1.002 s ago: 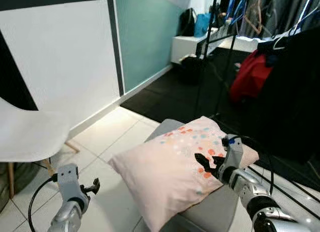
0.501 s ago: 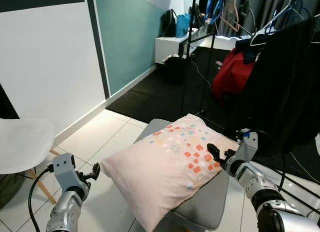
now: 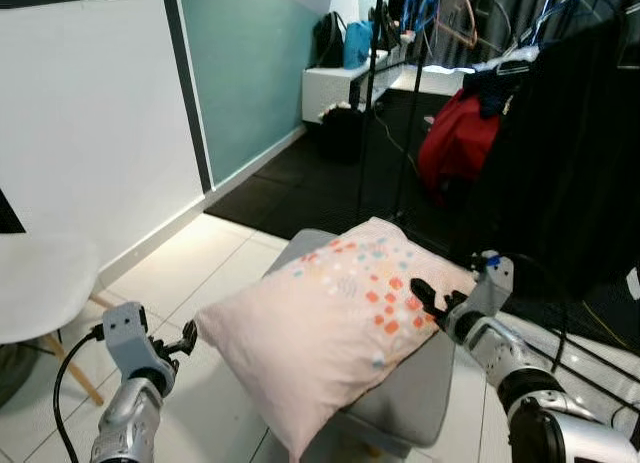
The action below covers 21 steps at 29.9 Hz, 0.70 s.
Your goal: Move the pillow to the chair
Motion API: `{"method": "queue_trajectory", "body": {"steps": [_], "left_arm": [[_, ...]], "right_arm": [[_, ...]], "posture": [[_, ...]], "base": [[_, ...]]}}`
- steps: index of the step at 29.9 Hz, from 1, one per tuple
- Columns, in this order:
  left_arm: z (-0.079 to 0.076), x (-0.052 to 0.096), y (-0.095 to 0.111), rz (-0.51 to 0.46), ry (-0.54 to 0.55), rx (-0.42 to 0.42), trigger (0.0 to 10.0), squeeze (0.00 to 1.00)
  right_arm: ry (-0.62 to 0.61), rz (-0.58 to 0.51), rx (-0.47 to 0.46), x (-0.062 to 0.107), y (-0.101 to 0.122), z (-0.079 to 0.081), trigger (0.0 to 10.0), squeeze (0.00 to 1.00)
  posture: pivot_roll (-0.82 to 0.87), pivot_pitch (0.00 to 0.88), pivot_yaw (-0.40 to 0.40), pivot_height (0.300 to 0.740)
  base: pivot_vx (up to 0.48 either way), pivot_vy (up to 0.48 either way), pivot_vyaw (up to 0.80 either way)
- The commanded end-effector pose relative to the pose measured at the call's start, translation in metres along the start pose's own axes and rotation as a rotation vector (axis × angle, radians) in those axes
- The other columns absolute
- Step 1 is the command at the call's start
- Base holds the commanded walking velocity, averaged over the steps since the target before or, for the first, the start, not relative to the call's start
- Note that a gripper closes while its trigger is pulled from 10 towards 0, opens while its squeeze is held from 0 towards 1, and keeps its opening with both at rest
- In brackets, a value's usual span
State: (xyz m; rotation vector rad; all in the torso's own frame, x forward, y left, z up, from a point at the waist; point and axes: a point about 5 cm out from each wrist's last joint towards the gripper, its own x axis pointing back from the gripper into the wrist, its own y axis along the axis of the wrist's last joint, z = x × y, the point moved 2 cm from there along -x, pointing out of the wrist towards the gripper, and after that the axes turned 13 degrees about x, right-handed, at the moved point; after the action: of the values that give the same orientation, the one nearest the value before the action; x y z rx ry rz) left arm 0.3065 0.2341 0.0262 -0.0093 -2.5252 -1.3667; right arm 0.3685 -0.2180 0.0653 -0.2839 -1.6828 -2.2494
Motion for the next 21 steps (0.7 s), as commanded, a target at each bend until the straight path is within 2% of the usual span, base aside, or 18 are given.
{"method": "queue_trajectory", "body": {"steps": [1, 8, 11, 12, 13, 15, 18, 21], "left_arm": [[0.006, 0.002, 0.001, -0.002, 0.026, 0.016, 10.0, 0.00], [0.006, 0.006, 0.015, -0.055, 0.020, 0.034, 10.0, 0.00], [0.004, 0.009, 0.027, -0.088, 0.004, 0.026, 10.0, 0.00], [0.003, 0.013, 0.038, -0.119, -0.008, 0.025, 10.0, 0.00], [0.003, 0.013, 0.038, -0.119, -0.008, 0.025, 10.0, 0.00], [0.000, 0.019, 0.054, -0.157, -0.031, 0.012, 10.0, 0.00], [-0.001, 0.020, 0.058, -0.166, -0.036, 0.011, 10.0, 0.00], [-0.002, 0.029, 0.077, -0.210, -0.048, -0.002, 10.0, 0.00]], "right_arm": [[-0.016, 0.017, -0.025, 0.000, -0.003, -0.001, 10.0, 0.00], [-0.090, 0.034, -0.057, 0.003, -0.004, -0.011, 10.0, 0.00], [-0.129, 0.021, -0.129, 0.006, -0.002, -0.021, 10.0, 0.00], [-0.124, 0.021, -0.194, 0.007, -0.003, -0.023, 10.0, 0.00], [-0.124, 0.021, -0.194, 0.007, -0.003, -0.023, 10.0, 0.00], [-0.107, 0.044, -0.269, 0.008, -0.008, -0.022, 10.0, 0.00], [-0.104, 0.055, -0.282, 0.008, -0.011, -0.021, 10.0, 0.00], [-0.067, 0.069, -0.350, 0.008, -0.017, -0.016, 10.0, 0.00]], "posture": [[-0.16, 0.053, -0.015, 0.590], [-0.14, 0.106, 0.000, 0.560], [-0.13, 0.126, 0.003, 0.545], [-0.11, 0.179, 0.015, 0.535], [-0.11, 0.179, 0.015, 0.535], [-0.10, 0.207, 0.019, 0.520], [-0.10, 0.207, 0.019, 0.515], [-0.07, 0.246, 0.027, 0.500]], "base": [[0.000, 0.000, 0.00], [0.000, 0.000, 0.00], [0.000, 0.000, 0.00], [0.000, 0.000, 0.00], [0.000, 0.000, 0.00], [0.000, 0.000, 0.00], [0.000, 0.000, 0.00], [0.000, 0.000, 0.00]]}}
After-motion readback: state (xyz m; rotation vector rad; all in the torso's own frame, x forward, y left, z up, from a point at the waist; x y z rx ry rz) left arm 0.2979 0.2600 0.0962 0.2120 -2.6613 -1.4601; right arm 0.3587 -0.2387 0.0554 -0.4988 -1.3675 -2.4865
